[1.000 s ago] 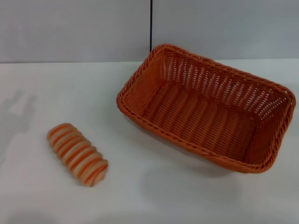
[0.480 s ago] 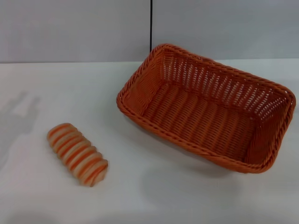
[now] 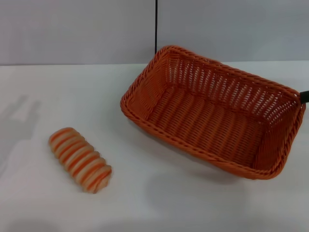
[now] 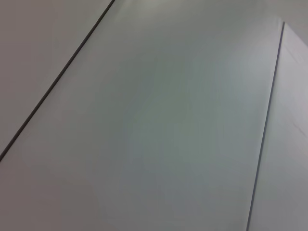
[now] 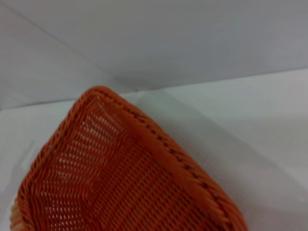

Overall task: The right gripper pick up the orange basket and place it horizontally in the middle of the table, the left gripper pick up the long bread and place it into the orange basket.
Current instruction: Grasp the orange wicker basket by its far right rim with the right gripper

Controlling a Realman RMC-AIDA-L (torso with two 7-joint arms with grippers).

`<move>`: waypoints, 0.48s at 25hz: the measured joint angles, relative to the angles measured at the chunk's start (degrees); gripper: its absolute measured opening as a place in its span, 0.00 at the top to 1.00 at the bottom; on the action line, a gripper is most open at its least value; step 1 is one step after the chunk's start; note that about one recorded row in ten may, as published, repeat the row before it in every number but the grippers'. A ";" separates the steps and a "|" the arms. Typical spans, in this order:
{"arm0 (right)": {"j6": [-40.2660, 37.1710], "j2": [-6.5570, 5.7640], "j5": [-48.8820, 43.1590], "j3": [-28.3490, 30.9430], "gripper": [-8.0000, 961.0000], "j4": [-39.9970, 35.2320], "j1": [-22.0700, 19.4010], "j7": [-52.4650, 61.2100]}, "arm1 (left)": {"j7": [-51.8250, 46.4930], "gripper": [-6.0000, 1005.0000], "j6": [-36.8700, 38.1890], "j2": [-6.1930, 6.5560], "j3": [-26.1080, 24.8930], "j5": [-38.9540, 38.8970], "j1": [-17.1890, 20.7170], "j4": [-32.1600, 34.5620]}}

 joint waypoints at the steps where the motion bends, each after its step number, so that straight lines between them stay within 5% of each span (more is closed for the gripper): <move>1: 0.07 0.19 -0.35 -0.19 0.40 0.00 0.22 0.11 | 0.00 0.57 -0.02 0.00 0.00 0.00 0.00 0.00; 12: 3.01 2.32 -4.08 -1.38 0.40 0.93 2.35 0.67 | -0.01 0.57 -0.35 -0.08 -0.10 -0.02 -0.30 0.00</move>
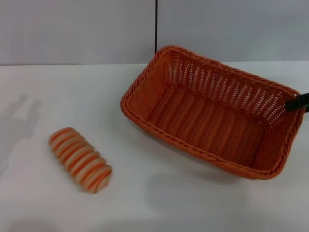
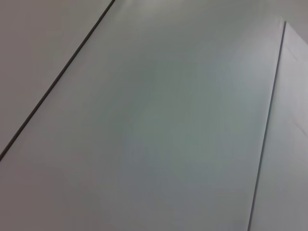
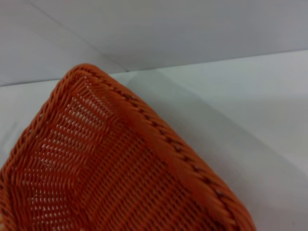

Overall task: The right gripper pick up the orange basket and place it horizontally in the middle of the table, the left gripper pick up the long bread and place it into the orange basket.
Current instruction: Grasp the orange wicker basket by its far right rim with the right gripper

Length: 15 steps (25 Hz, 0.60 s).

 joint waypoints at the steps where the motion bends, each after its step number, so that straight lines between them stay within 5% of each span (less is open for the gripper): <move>1: 0.27 0.07 0.00 -0.01 0.40 0.01 0.06 0.00 | 0.00 0.57 -0.17 -0.01 0.05 0.00 -0.07 0.00; 15: 2.71 1.71 0.01 -3.62 0.41 0.02 0.32 -0.35 | -0.03 0.57 -0.75 -0.02 0.11 -0.02 -0.39 0.00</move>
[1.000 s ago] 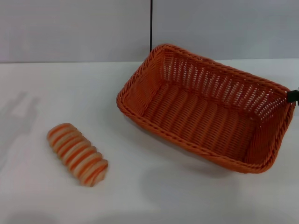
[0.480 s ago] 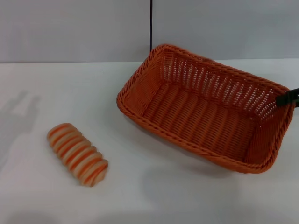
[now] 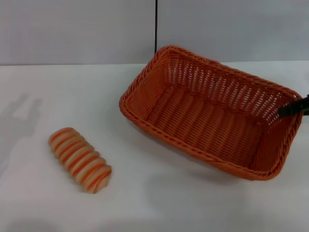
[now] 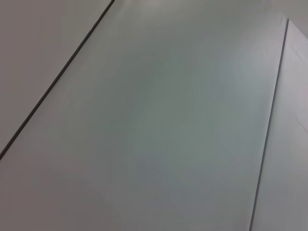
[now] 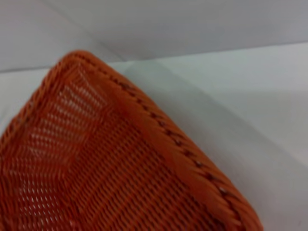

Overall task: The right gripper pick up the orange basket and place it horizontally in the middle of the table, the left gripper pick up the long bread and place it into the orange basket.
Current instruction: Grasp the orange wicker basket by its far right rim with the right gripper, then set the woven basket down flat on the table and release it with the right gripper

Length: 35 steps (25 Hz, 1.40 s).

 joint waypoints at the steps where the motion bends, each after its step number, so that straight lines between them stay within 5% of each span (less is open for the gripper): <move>1: 0.04 0.15 0.01 -0.65 0.44 -0.22 -0.02 -0.13 | -0.01 0.57 -0.01 0.00 0.00 0.00 -0.01 0.00; 6: 0.07 0.46 0.01 -2.21 0.60 -0.54 -0.12 -0.31 | -0.04 0.57 -0.20 0.00 0.00 0.00 -0.02 0.00; 19: 0.49 0.61 0.57 -1.66 0.72 -1.47 -0.71 -0.85 | -0.06 0.57 -0.71 -0.04 0.00 0.01 0.07 0.00; 27: -0.85 2.57 4.40 -0.74 0.76 -10.14 -4.22 -1.66 | -0.06 0.57 -0.72 -0.08 -0.28 0.01 0.08 0.00; 35: -3.76 1.28 17.22 -0.51 0.77 -11.02 -7.49 -5.31 | -0.04 0.57 -0.83 -0.09 -0.44 0.01 0.14 0.00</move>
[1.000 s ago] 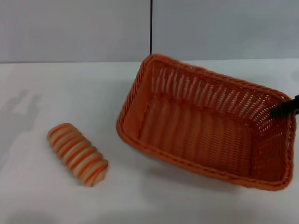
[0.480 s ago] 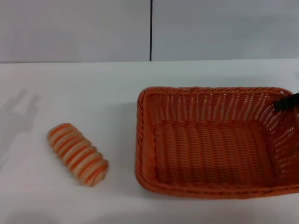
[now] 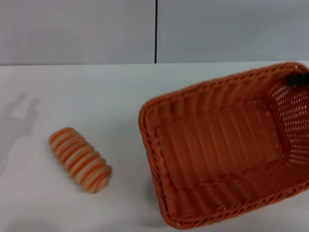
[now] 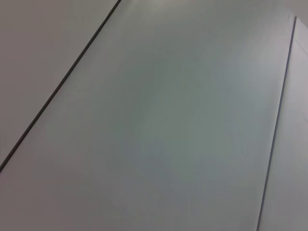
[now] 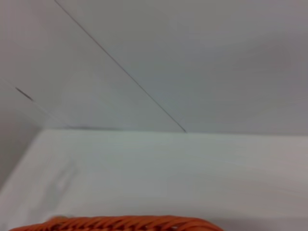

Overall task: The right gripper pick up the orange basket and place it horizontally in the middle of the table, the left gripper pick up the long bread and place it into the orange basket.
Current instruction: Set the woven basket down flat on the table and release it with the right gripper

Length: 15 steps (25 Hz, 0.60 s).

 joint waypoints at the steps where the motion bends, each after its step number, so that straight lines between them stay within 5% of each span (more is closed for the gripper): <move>1: -0.51 -0.12 1.26 0.29 0.77 -0.01 -0.29 -0.19 | 0.01 0.57 0.00 0.00 0.00 0.00 0.02 0.00; 15: -12.35 -0.79 18.37 11.83 0.77 0.14 -2.75 -2.51 | 0.16 0.57 -0.52 0.08 -0.09 0.00 0.17 0.00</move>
